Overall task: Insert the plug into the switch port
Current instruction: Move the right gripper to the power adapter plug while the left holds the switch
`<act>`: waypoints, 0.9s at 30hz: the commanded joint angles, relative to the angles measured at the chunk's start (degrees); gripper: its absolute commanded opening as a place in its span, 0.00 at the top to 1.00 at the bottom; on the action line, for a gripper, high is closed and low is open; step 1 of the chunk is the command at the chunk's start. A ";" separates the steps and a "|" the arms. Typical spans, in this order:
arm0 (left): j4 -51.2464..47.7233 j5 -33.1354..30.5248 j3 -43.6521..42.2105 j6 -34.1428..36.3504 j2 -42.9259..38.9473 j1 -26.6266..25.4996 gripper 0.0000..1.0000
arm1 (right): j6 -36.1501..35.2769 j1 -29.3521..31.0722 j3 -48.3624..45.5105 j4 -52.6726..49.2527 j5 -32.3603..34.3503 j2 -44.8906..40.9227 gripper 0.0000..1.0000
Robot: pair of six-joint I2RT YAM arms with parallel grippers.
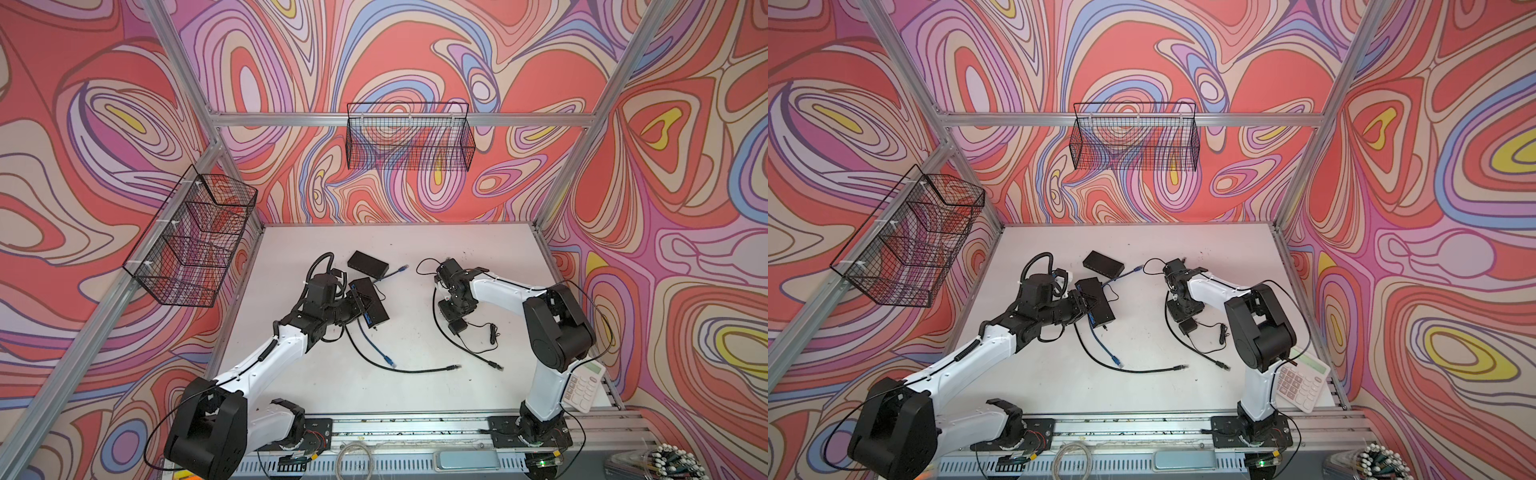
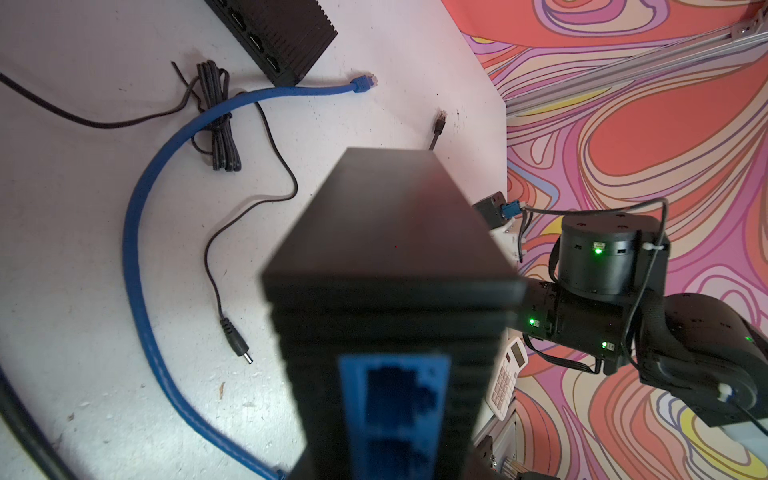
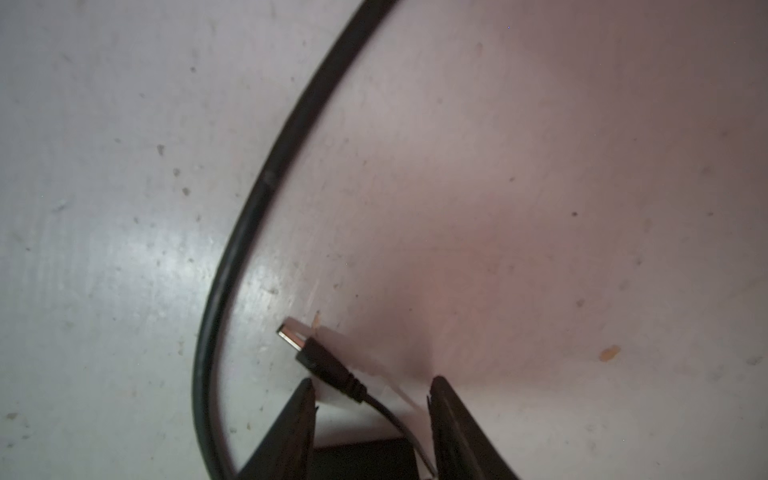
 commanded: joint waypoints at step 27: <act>4.37 1.89 0.55 0.13 1.65 1.46 0.86 | 1.16 -1.41 -0.68 -0.88 -2.61 2.99 0.72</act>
